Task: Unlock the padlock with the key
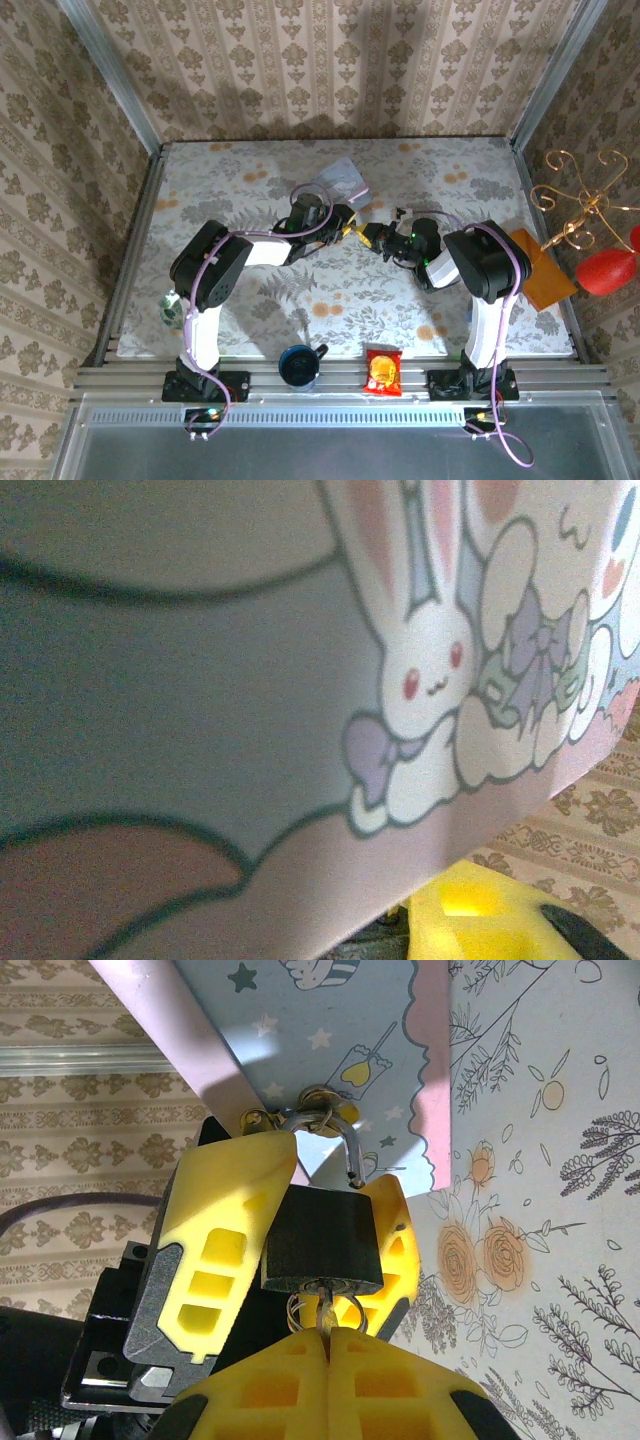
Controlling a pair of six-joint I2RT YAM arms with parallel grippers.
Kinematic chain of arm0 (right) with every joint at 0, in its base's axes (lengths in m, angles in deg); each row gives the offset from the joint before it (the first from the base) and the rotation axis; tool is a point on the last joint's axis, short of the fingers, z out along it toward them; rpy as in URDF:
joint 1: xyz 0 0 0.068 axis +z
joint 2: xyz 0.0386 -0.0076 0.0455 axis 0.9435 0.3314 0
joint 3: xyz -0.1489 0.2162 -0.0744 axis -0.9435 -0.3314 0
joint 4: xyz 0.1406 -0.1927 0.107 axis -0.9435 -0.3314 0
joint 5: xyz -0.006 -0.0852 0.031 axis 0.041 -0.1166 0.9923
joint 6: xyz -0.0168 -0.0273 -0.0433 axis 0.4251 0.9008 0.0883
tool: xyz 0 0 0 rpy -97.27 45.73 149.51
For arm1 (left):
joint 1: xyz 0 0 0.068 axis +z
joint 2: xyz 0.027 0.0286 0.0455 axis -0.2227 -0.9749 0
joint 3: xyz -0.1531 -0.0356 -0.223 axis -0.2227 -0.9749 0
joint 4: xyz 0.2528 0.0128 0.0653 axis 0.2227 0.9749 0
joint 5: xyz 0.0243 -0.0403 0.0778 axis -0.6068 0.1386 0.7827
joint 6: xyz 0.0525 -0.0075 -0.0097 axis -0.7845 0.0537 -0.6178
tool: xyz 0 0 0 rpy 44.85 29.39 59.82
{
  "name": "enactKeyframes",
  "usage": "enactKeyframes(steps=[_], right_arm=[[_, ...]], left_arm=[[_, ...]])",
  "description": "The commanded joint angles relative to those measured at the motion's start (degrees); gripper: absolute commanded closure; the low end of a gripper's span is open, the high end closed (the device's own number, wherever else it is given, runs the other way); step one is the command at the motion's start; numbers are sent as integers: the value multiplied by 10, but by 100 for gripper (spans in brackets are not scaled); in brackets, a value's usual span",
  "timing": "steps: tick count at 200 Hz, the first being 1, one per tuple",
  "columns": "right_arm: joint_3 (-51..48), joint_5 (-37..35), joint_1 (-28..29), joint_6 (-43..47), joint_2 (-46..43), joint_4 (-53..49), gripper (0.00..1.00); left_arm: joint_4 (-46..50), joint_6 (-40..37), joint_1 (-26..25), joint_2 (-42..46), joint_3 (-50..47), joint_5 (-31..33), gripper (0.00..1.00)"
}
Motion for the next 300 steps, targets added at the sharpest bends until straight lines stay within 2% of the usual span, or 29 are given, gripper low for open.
enactKeyframes(steps=[1, 33, 69, 87, 109, 129, 178, 211, 236, 272, 290, 300], right_arm=[[17, -8, 7, -27, 30, 10, 100], [21, -5, 11, -46, 53, 14, 97], [9, -17, 7, -40, 41, 6, 74], [1, -23, 7, -32, 34, -7, 67], [-8, -32, 7, -8, 9, -42, 64], [-14, -49, 5, 41, -37, -128, 60], [-3, -162, 9, 228, -232, -481, 46], [8, -230, 11, 304, -324, -615, 41], [13, -260, 11, 339, -373, -661, 40], [22, -277, 11, 372, -405, -688, 38], [29, -280, 11, 388, -412, -700, 38], [32, -281, 11, 396, -415, -705, 37]], left_arm=[[-26, 23, -30, -3, -3, -91, 100], [-26, 19, -30, 1, -3, -92, 100], [-26, 20, -30, -1, -4, -91, 100], [-26, 20, -29, 0, -4, -92, 100], [-18, 17, -29, 3, -5, -89, 100], [-9, 14, -28, 3, -6, -89, 100], [37, -8, -28, 3, 2, -92, 100], [87, -41, -29, -2, 19, -95, 100], [119, -60, -33, -12, 35, -98, 85], [137, -71, -40, -33, 49, -101, 82], [139, -72, -43, -43, 53, -102, 67], [141, -73, -43, -46, 55, -101, 65]])
